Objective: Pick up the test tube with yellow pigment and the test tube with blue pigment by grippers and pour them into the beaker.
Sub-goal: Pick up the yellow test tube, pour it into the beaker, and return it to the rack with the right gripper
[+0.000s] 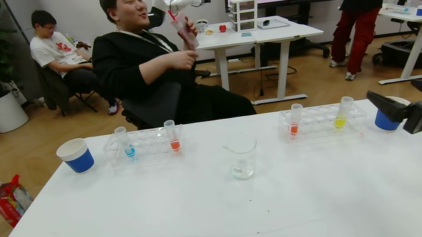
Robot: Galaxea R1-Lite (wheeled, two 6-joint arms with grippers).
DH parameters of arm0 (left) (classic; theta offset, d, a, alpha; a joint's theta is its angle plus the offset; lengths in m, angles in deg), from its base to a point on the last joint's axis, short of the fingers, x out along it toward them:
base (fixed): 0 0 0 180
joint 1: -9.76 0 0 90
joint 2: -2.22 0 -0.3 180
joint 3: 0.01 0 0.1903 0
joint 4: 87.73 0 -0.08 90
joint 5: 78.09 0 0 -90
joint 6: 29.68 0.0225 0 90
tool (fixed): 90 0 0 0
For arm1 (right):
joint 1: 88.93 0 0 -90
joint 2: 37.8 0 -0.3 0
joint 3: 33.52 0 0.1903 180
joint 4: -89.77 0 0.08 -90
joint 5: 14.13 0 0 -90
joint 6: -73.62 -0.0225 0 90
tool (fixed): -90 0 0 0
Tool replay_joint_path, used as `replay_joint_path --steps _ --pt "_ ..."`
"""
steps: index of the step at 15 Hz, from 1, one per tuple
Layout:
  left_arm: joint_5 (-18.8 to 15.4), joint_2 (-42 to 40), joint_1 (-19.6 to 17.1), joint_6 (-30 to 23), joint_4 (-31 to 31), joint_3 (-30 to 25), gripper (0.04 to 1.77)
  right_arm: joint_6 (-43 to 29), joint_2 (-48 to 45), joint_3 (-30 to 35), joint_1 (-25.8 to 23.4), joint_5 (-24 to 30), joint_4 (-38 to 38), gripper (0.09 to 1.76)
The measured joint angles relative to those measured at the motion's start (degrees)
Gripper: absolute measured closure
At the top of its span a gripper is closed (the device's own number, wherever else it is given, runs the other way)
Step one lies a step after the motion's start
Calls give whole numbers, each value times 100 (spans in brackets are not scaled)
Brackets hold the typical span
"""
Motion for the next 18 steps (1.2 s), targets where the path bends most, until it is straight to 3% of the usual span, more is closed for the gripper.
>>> replay_joint_path --steps 2,5,10,18 --pt "-2 0 0 2 0 0 6 -4 1207 -59 -84 113 1123 11" --pt "0 0 0 2 -2 0 6 -22 2549 -336 -211 307 1891 11" --pt "-2 0 0 2 -2 0 6 -37 3547 -684 -297 345 1955 11" --pt "-2 0 0 2 -2 0 6 -267 4074 -1844 -508 329 1960 11"
